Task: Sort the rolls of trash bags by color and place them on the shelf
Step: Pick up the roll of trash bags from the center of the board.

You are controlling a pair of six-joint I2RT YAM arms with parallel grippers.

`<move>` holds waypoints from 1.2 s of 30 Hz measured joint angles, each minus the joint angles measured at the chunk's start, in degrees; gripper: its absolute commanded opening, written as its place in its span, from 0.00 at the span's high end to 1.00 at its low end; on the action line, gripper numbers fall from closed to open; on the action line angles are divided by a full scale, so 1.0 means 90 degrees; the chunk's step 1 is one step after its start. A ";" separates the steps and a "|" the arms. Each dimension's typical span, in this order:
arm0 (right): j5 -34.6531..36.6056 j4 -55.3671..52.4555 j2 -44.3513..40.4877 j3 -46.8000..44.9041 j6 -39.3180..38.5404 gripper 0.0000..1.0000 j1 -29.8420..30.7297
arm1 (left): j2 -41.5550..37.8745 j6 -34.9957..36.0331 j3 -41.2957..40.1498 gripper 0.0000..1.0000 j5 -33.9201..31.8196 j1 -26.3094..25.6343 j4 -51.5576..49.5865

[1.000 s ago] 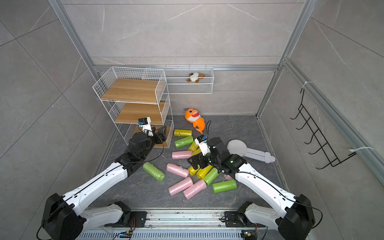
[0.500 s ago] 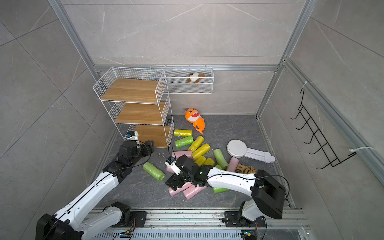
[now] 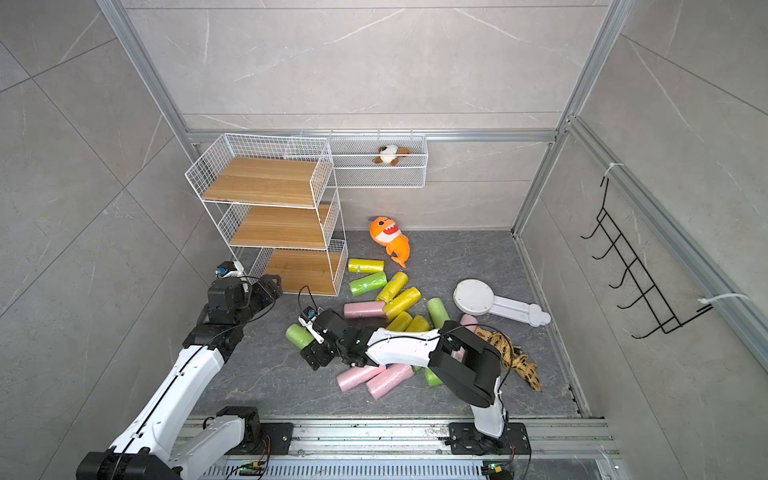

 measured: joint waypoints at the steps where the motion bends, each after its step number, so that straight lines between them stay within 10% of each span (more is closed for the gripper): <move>1: 0.0029 -0.0017 0.0119 0.0112 0.0000 0.14 0.0000 | -0.0024 0.0017 0.0034 0.20 0.0010 0.0034 -0.0022; 26: 0.0367 -0.1302 0.1552 0.1732 -0.0197 0.55 0.0124 | 0.0017 0.0216 0.0435 0.18 0.0886 0.0857 -0.0335; 36: -0.0087 -0.0942 -0.1178 -0.0153 -0.0818 0.59 0.0022 | -0.0243 0.0007 0.0741 0.17 0.2871 0.0940 -0.0576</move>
